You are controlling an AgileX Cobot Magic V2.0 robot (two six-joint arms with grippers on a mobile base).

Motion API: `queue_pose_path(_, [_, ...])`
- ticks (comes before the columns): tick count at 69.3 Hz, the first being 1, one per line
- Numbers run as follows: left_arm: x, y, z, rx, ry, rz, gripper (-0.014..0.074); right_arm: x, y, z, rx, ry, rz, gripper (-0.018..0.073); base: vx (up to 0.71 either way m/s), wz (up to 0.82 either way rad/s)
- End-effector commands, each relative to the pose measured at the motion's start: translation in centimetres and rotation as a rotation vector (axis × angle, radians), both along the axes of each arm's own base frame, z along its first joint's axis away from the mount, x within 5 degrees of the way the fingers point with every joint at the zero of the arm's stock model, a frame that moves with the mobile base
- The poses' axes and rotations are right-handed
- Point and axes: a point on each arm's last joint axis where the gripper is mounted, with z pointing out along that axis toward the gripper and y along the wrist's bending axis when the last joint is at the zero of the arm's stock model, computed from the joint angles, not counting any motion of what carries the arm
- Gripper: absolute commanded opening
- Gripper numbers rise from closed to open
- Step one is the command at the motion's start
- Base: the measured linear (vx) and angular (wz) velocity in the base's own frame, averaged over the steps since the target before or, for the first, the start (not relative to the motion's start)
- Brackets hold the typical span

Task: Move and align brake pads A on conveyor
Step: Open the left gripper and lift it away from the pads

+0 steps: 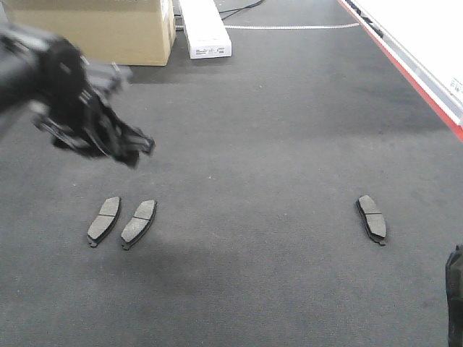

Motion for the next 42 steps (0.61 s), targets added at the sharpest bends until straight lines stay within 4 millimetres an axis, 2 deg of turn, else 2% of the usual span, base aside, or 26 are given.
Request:
queue_pose_path(1, [-2.5, 1.0, 6.1, -0.05, -0.191, -0.003, 0.0519, 0.4, 0.1, 1.4, 0.033, -0.099, -0.003, -0.0012, 0.0, 0.0])
queue_pose_path(8, [-4.6, 1.6, 8.1, -0.079, -0.281, -0.012, 0.0465, 0.4, 0.1, 1.4, 0.033, -0.099, -0.003, -0.0012, 0.0, 0.0])
queue_pose_path(14, [-6.6, 2.2, 8.6, -0.095, -0.326, -0.017, 0.0383, 0.4, 0.1, 1.4, 0.033, -0.099, -0.003, -0.0012, 0.0, 0.0])
queue_pose_path(34, [-13.8, 4.4, 9.2, -0.152, -0.508, -0.037, -0.0004, 0.4, 0.1, 1.4, 0.033, -0.099, -0.003, -0.0012, 0.0, 0.0])
queue_pose_path(42, [-16.4, 5.3, 8.7, -0.166, -0.553, -0.042, -0.0008, 0.4, 0.1, 1.4, 0.033, -0.099, -0.003, -0.0012, 0.0, 0.0])
